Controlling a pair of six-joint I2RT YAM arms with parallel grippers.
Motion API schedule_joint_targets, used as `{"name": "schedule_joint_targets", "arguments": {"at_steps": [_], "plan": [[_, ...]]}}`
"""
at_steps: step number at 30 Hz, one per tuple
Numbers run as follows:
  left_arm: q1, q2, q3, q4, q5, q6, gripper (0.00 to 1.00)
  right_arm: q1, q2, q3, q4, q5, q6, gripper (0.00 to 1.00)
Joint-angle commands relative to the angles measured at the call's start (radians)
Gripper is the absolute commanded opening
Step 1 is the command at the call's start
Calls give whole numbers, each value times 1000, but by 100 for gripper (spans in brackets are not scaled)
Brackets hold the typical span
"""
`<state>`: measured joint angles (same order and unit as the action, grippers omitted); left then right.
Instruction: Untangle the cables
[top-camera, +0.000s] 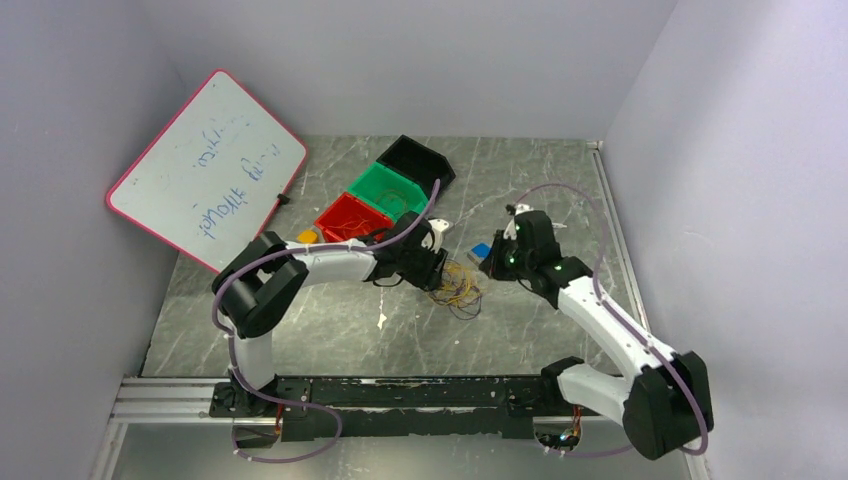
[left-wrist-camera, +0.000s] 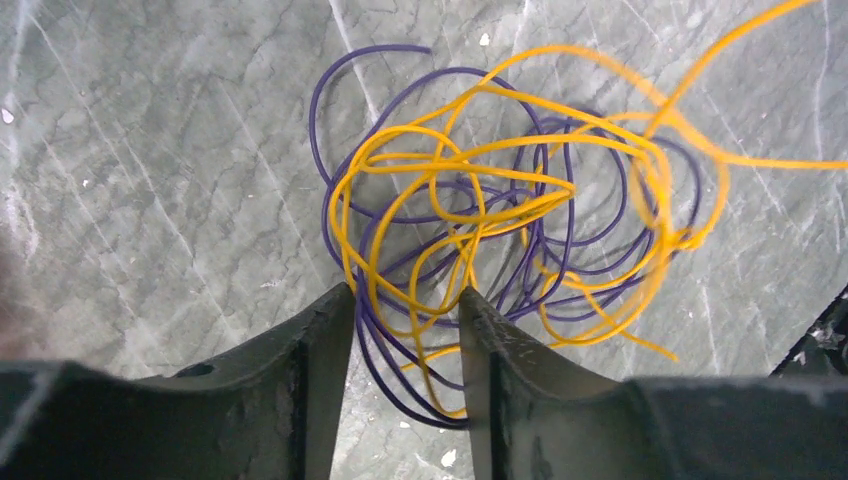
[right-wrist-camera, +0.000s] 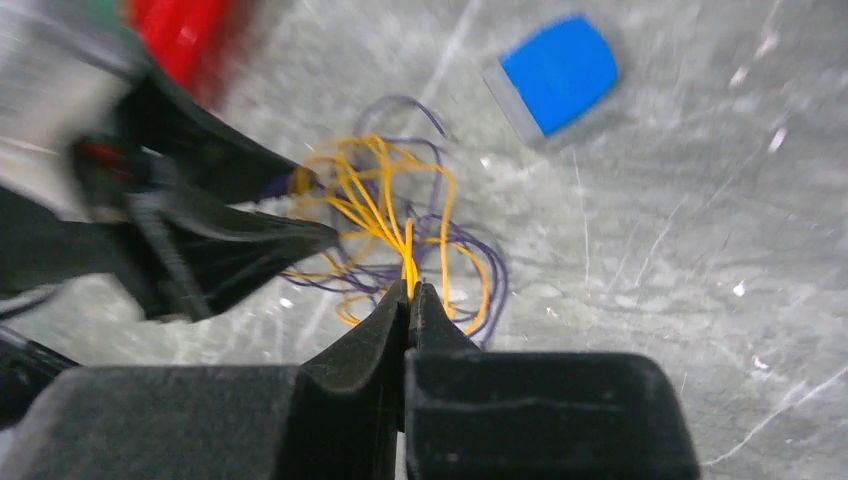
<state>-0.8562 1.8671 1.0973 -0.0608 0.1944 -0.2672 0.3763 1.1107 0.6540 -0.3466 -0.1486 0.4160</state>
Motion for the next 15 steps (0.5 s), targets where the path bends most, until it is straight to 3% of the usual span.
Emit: {"name": "schedule_joint_targets", "arguments": {"at_steps": [1,9,15], "plan": [[-14,33,-19,42,-8,-7,44,4,-85,140,-50,27,-22,0],[-18,43,-37,54,-17,-6,33,4,-161,421,-160,110,-56,0],[-20,44,-39,53,-17,1,19,4,-165,625,-190,205,-110,0]]}}
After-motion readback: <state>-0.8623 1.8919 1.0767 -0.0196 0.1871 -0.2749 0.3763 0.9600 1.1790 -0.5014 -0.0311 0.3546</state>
